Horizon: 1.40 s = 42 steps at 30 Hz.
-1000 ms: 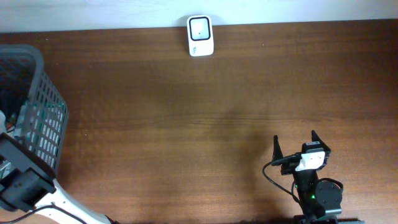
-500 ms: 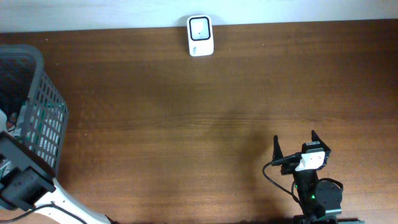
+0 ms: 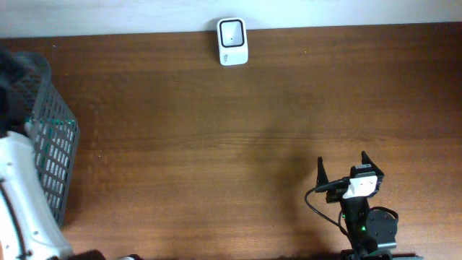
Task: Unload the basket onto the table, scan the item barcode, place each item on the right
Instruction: 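Lift the green-lidded jar with the left gripper and set it on the table centre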
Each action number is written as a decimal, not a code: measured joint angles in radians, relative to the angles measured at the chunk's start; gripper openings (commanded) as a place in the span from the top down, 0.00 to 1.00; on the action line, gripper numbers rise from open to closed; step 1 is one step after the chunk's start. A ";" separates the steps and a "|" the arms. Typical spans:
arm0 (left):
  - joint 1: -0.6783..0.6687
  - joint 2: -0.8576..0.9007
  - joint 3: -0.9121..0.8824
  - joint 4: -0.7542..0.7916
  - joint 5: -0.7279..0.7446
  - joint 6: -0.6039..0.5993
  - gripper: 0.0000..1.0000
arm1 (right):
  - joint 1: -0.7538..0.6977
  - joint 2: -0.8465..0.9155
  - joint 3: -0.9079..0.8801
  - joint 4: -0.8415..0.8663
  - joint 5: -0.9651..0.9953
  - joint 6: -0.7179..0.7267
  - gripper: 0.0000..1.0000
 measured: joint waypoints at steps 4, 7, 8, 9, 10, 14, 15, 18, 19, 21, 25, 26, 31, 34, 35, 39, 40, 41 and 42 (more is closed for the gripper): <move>-0.254 -0.013 0.000 -0.080 0.008 0.000 0.48 | 0.000 0.000 0.000 0.000 0.000 0.000 0.02; -0.426 -0.010 0.000 -0.138 0.007 0.000 0.48 | 0.000 0.000 0.000 0.000 0.000 0.001 0.02; -0.525 0.002 0.000 -0.181 0.009 0.000 0.48 | 0.000 0.000 0.000 0.000 0.000 0.000 0.02; -0.576 0.016 0.000 -0.195 0.013 0.000 0.48 | 0.000 0.000 0.000 0.000 0.000 0.000 0.02; -0.648 0.044 0.000 -0.227 0.014 -0.002 0.48 | 0.000 0.000 0.000 0.000 0.000 0.000 0.02; -0.843 0.237 0.000 -0.256 0.080 -0.027 0.47 | 0.000 0.000 0.000 0.000 0.000 0.000 0.02; -0.874 0.278 0.000 -0.247 0.103 -0.031 0.47 | 0.000 0.000 0.000 0.000 0.000 0.000 0.02; -1.006 0.438 0.000 -0.199 0.179 -0.035 0.47 | 0.000 0.000 0.000 0.000 0.000 0.000 0.02; -1.033 0.461 0.000 -0.185 0.185 -0.035 0.46 | 0.000 0.000 0.000 0.000 0.000 0.000 0.02; -1.091 0.508 0.000 -0.138 0.196 -0.035 0.45 | 0.000 0.000 0.000 0.000 0.000 0.000 0.02; -1.188 0.596 0.000 -0.054 0.219 -0.035 0.44 | 0.000 0.000 0.000 0.000 0.000 0.000 0.02; -1.193 0.609 0.000 -0.054 0.225 -0.041 0.43 | 0.000 0.000 0.000 0.000 0.000 0.000 0.02; -1.192 0.645 0.000 -0.053 0.256 -0.079 0.25 | 0.000 0.000 0.000 0.000 0.000 0.000 0.02; -1.192 0.645 0.000 -0.051 0.273 -0.080 0.18 | 0.000 0.000 0.000 0.000 0.000 0.001 0.02; -1.192 0.645 0.000 -0.051 0.279 -0.082 0.12 | 0.000 0.000 0.000 0.000 0.000 0.000 0.02; -1.190 0.645 0.006 -0.061 0.282 -0.079 0.00 | 0.000 0.000 0.000 0.000 0.000 0.000 0.02; -1.184 0.645 0.037 -0.091 0.282 -0.071 0.01 | 0.000 0.000 0.000 0.000 0.000 0.000 0.02; -1.176 0.645 0.070 -0.112 0.282 -0.061 0.00 | 0.000 0.000 0.000 0.000 0.000 0.000 0.02; -1.160 0.644 0.123 -0.155 0.283 -0.040 0.01 | 0.000 0.000 0.000 0.000 0.000 0.000 0.02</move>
